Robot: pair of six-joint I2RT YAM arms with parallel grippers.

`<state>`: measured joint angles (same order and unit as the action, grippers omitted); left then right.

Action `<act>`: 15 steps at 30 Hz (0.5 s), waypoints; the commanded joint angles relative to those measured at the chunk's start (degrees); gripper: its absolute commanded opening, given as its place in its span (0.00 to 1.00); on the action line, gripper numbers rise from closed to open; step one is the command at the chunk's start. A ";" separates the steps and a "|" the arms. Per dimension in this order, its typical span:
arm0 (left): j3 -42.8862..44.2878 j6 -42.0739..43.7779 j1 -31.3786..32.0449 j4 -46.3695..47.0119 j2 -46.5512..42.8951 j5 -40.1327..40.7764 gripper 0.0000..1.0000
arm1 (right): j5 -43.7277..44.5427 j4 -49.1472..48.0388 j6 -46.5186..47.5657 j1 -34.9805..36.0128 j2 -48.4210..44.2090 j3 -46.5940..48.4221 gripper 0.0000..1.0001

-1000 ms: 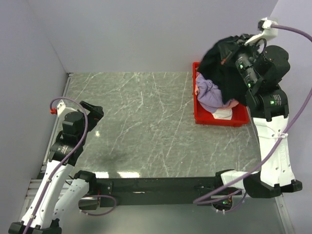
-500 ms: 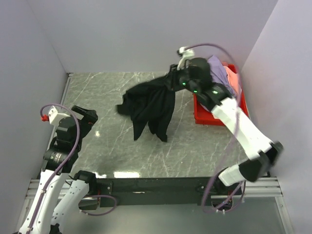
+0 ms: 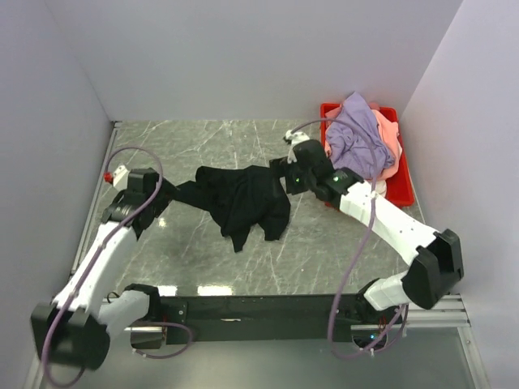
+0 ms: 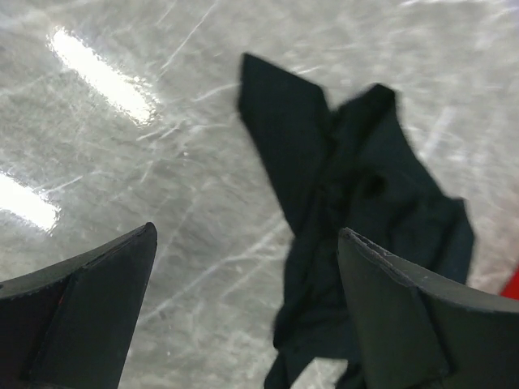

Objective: Fold and stack the t-shirts
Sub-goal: Flatten the tshirt out

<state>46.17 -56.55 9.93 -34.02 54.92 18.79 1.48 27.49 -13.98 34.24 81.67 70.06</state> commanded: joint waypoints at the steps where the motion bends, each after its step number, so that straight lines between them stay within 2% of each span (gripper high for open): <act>1: 0.15 1.88 -4.82 5.97 6.84 -6.81 0.99 | -3.50 -7.53 1.23 7.83 -2.14 -2.47 0.89; 4: 0.23 2.85 -6.76 11.16 11.68 -8.33 0.99 | -3.06 -9.64 -0.52 12.86 0.15 -3.97 0.88; 8: 1.02 2.94 -9.05 15.37 16.53 -9.21 1.00 | -0.17 -11.93 -3.94 22.42 7.86 -3.45 0.85; 11: 2.25 3.29 -9.76 18.37 21.27 -10.79 0.99 | 3.16 -10.35 -6.14 25.87 14.37 0.15 0.81; 15: 6.11 3.29 -9.76 18.38 30.05 -6.93 0.99 | 7.05 -9.73 -9.48 28.60 19.84 2.71 0.77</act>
<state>48.16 -54.50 0.30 -18.72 80.58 10.46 3.29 18.26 -19.75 62.13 100.29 69.52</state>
